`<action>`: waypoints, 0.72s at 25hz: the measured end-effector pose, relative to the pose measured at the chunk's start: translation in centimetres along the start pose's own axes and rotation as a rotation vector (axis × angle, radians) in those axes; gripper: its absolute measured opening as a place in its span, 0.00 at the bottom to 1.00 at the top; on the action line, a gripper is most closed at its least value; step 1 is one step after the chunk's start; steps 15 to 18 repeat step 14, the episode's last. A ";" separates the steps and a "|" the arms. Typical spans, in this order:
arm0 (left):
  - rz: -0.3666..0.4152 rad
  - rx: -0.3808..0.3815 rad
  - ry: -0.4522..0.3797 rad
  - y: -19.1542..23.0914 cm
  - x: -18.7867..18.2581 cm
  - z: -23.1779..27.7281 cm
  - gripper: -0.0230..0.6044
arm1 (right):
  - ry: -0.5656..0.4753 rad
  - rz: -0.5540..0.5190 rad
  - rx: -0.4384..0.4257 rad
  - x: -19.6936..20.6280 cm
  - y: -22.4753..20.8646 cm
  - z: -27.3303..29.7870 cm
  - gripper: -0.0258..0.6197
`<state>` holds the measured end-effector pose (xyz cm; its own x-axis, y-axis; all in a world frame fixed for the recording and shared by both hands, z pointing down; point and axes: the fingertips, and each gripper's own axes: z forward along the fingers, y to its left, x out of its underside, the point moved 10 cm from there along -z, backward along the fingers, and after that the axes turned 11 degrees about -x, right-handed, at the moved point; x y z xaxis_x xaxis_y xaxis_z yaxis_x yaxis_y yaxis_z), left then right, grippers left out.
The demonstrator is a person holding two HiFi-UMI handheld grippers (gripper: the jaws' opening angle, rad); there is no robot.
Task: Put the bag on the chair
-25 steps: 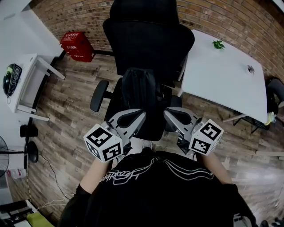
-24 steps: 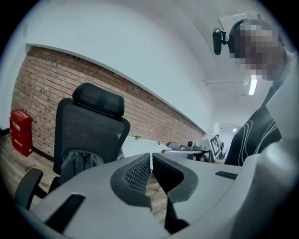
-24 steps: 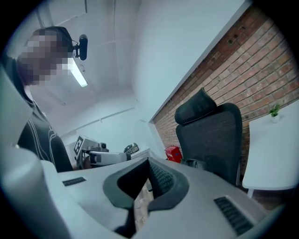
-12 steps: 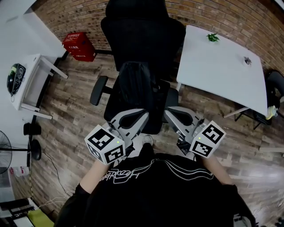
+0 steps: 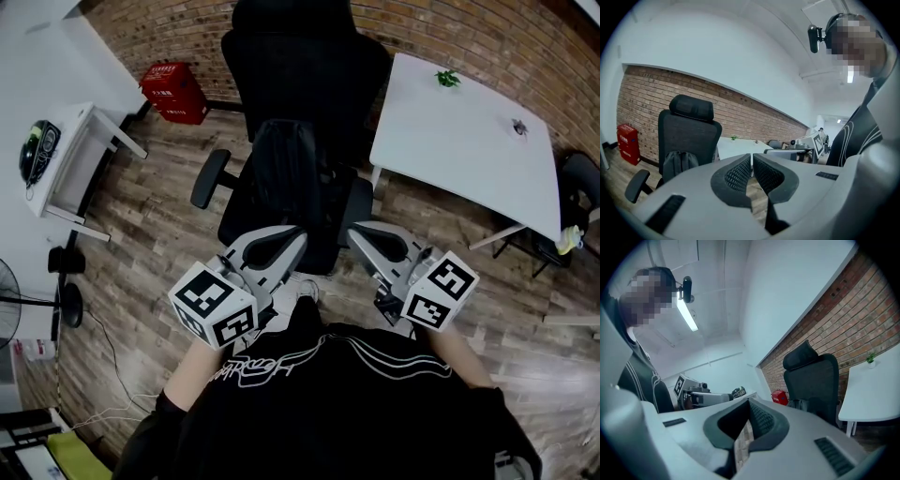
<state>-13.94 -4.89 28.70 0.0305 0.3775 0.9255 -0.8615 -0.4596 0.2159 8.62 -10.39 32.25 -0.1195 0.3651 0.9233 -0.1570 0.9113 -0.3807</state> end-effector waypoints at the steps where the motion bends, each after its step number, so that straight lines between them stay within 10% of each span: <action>1: -0.002 -0.005 0.003 -0.2 0.0 -0.3 0.10 | 0.001 -0.006 -0.002 -0.2 0.2 -0.1 0.03; 18: 0.028 0.006 -0.022 -4.5 0.4 -2.4 0.10 | 0.000 -0.036 0.008 -0.1 3.6 -3.6 0.04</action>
